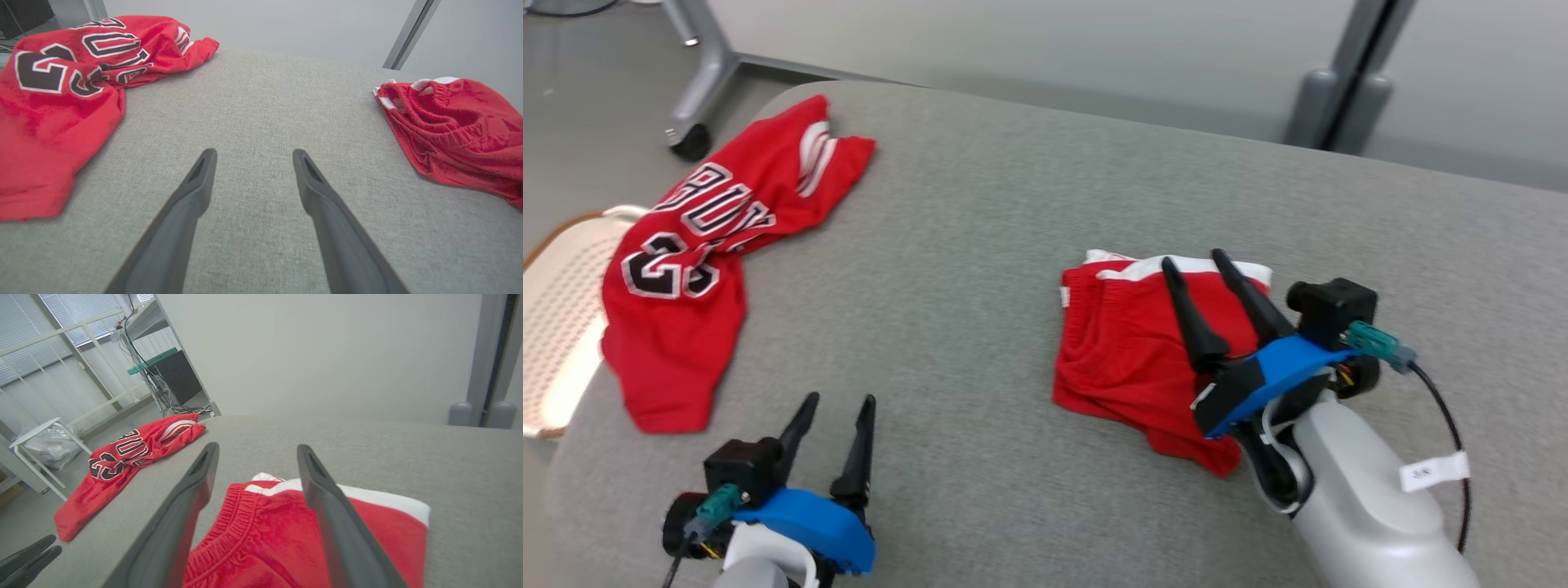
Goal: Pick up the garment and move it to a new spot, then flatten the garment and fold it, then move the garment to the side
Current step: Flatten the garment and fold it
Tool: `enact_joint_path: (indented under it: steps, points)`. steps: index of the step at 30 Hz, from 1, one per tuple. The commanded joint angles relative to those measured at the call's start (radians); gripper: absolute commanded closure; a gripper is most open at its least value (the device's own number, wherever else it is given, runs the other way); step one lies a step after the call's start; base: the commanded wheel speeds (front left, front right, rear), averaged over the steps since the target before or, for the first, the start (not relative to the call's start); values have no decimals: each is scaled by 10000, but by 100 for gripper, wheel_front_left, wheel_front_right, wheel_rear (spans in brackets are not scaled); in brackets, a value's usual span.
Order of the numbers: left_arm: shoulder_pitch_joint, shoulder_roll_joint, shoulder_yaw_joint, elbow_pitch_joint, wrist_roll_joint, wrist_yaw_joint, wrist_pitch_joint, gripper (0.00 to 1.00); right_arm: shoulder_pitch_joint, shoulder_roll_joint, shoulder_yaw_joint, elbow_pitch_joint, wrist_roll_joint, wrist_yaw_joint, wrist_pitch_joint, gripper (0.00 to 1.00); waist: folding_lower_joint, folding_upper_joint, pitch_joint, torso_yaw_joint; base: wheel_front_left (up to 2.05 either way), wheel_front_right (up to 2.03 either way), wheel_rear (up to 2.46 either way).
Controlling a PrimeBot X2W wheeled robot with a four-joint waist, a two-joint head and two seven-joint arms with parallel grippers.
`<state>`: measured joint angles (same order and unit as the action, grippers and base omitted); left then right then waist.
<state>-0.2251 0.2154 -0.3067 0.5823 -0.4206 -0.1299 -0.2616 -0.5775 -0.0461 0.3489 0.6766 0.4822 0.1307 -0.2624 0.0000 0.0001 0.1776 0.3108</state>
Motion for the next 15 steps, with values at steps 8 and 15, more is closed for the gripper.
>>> enact_joint_path:
  steps: [8, 15]
  points:
    - [484, -76, 1394, -1076, 910, -11, -46, 0, 1538, -49, -2587, -965, -2208, 2, -37, 0, 0, -1, -404, -1739, 0, 0, 0]
    - [1165, -305, 2433, -1625, 1617, -11, -46, 0, 2860, -49, -3275, -1705, -2893, 2, -37, 0, 0, -1, -716, -2824, 0, 0, 0]
